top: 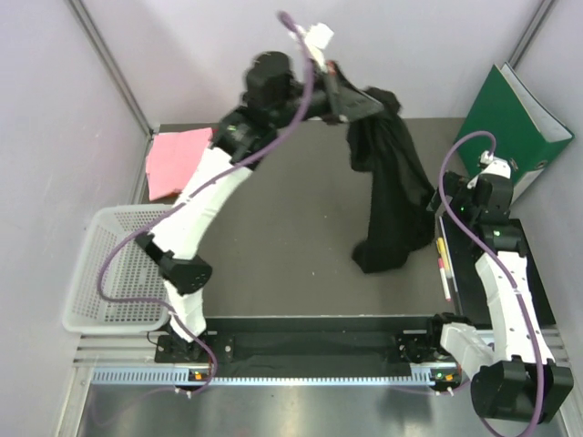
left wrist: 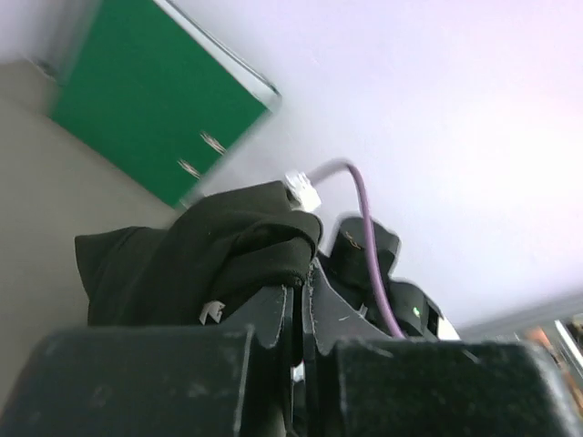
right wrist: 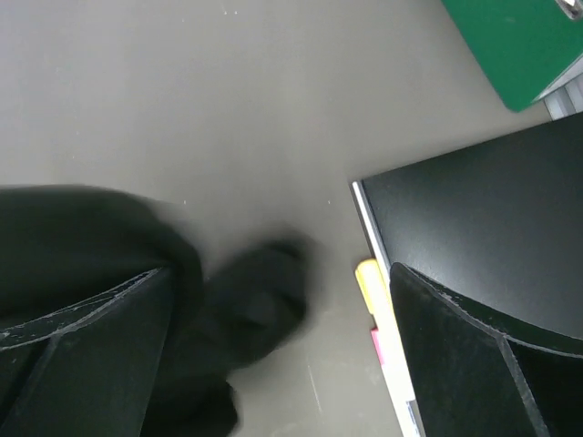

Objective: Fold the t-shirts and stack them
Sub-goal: Flatten out the tshirt

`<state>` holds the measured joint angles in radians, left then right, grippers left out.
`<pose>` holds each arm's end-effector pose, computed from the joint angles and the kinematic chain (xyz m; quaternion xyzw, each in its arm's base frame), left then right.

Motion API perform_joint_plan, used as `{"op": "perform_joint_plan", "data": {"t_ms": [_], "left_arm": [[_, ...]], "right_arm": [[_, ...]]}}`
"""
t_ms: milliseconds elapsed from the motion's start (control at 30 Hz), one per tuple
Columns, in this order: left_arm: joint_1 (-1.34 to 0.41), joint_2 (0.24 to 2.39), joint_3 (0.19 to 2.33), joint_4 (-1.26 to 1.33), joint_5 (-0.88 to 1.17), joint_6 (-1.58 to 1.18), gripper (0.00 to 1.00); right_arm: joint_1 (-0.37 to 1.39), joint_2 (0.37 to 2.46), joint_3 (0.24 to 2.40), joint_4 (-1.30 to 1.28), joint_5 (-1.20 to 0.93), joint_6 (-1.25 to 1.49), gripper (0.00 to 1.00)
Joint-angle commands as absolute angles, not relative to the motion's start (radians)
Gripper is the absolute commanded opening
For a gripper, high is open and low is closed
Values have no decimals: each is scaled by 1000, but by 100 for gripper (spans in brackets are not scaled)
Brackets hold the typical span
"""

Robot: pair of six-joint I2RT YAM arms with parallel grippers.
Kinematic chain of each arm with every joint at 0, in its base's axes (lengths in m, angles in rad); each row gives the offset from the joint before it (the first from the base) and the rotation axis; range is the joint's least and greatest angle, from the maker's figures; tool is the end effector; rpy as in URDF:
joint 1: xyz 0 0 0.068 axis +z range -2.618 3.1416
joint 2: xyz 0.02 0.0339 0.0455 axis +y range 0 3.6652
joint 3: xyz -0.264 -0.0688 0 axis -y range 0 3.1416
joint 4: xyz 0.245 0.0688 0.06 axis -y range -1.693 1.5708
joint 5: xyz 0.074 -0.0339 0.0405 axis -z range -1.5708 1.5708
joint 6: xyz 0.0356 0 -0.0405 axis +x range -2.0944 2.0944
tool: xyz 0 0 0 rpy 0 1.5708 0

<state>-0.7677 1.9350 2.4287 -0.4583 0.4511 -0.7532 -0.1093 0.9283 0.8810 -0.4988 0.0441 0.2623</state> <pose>0.2823 -0.2940 0.5329 0.1658 0.6757 -0.5959 0.4010 0.2016 -0.0237 0.3163 0.1716 0.8544 0.0183 0.4901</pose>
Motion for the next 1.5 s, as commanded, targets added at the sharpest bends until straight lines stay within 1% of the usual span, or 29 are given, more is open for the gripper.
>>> {"op": "perform_joint_plan", "data": {"t_ms": [0,33,67,100,133,167,233,267,300,333,367,433,467,533,567,600,733,767,833,933,967,1067,1167,1200,1267,1300,1367,1400,1467], "left_arm": [[-612,1663,2301,-339,414,-753,0],[-595,1634,2266,-359,376,-736,0],[-568,1606,2182,-380,339,-695,0],[-555,1544,2134,-415,309,-681,0],[-543,1507,2073,-452,238,-667,0],[-532,1470,1927,-474,195,-651,0],[-528,1352,1756,-494,90,-640,0],[-528,1315,1589,-500,65,-650,0],[-526,1246,1506,-499,51,-652,0],[-528,1217,1358,-515,34,-661,0],[-526,1191,1297,-532,-33,-666,0],[-526,1120,1153,-580,-89,-669,0],[-525,1083,1126,-613,-177,-675,0],[-526,1049,1086,-653,-250,-678,0],[-526,1019,1083,-704,-317,-681,0],[-525,1003,1078,-722,-351,-684,0],[-517,956,1078,-834,-469,-730,0],[-515,956,1078,-897,-491,-745,0],[-514,959,1078,-955,-567,-793,0],[-486,986,1075,-1083,-652,-862,0],[-470,1008,1074,-1094,-647,-862,0],[-404,1058,1069,-1059,-568,-816,0],[-400,1113,1086,-980,-519,-785,0],[-400,1129,1094,-968,-509,-784,0],[-399,1176,1126,-922,-468,-755,0],[-399,1190,1144,-908,-454,-743,0],[-399,1238,1169,-887,-418,-718,0],[-399,1255,1186,-874,-399,-707,0],[-400,1285,1200,-855,-364,-677,0]], "right_arm": [[-121,900,861,-497,45,268,100],[-121,908,856,-491,28,270,100],[-121,911,854,-486,20,273,100],[-121,914,851,-483,12,278,100],[-121,920,848,-471,5,281,100],[-121,925,845,-465,5,284,100],[-121,939,838,-443,-52,287,100],[-121,945,833,-436,-69,287,100],[-120,954,821,-427,-87,291,100],[-120,980,815,-417,-128,298,100],[-118,998,801,-413,-149,304,100],[-98,1047,782,-396,-192,314,100],[-86,1063,766,-388,-205,327,100],[-43,1100,747,-367,-242,340,100],[-25,1109,738,-354,-247,350,100],[27,1121,733,-348,-255,353,100],[138,1108,729,-315,-268,368,100],[162,1103,741,-339,-279,365,100],[230,1103,758,-415,-236,359,99],[238,1106,736,-561,-97,374,100],[238,1092,706,-566,-84,345,99],[251,1023,699,-479,-230,276,100],[259,1071,747,-485,-337,227,100],[267,1121,755,-486,-423,210,100],[282,1170,785,-517,-477,163,100],[293,1196,785,-512,-567,147,100],[302,1203,776,-487,-639,129,100],[304,1198,770,-473,-734,127,100],[304,1190,759,-437,-762,152,100]]}}
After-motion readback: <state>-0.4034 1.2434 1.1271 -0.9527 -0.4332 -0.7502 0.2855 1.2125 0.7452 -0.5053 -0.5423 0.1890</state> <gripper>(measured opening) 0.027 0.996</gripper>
